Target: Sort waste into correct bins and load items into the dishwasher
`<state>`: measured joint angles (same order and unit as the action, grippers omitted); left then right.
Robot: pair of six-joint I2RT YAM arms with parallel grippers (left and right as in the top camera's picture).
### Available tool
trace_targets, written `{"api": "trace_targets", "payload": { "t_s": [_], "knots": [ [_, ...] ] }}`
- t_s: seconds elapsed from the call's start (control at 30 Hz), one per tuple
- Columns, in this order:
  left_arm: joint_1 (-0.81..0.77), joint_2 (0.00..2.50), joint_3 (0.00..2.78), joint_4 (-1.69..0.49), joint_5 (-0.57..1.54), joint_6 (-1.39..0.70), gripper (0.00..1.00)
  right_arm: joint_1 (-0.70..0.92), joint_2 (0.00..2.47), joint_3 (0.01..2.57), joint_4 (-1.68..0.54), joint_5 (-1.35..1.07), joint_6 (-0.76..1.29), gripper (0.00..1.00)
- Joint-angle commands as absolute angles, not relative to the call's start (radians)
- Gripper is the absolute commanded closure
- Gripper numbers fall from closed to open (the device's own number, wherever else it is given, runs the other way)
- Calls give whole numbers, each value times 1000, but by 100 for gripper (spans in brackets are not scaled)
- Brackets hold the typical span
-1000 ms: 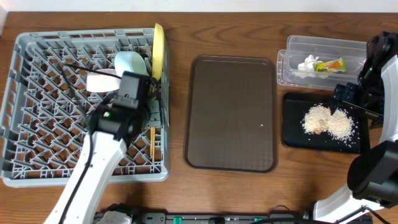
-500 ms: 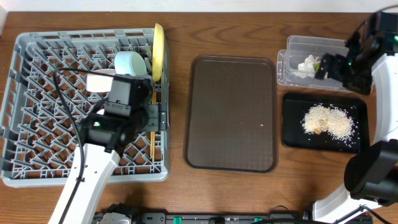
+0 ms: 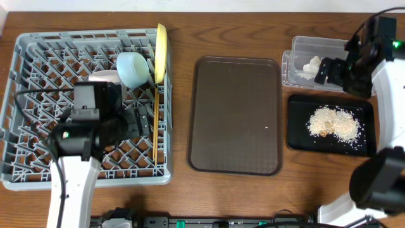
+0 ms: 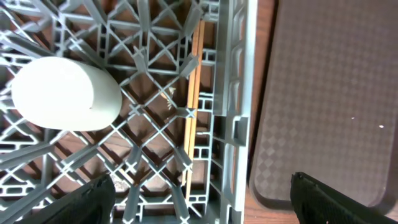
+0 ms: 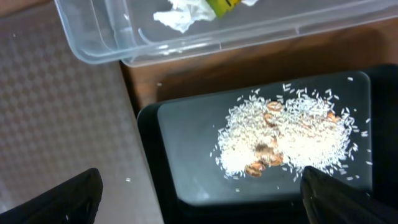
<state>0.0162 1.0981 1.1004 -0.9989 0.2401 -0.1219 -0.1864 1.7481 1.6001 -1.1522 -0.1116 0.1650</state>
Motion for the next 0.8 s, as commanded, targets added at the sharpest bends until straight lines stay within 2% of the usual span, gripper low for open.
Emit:
{"api": "trace_targets", "payload": {
  "t_s": [0.0, 0.2, 0.37, 0.53, 0.77],
  "knots": [
    [20, 1018, 1122, -1014, 235, -72, 8, -176, 1581, 1471, -1093, -100, 205, 1],
    [15, 811, 1089, -1015, 230, -24, 8, -176, 1282, 1157, -934, -47, 224, 1],
    [-30, 596, 1042, -987, 66, -20, 8, -176, 1055, 985, -883, -19, 224, 1],
    [-36, 482, 978, -974, 33, -19, 7, -176, 917, 925, -913, -18, 223, 1],
    [-36, 490, 931, -987, 70, -20, 7, -176, 877, 921, -921, -19, 224, 1]
  ]
}}
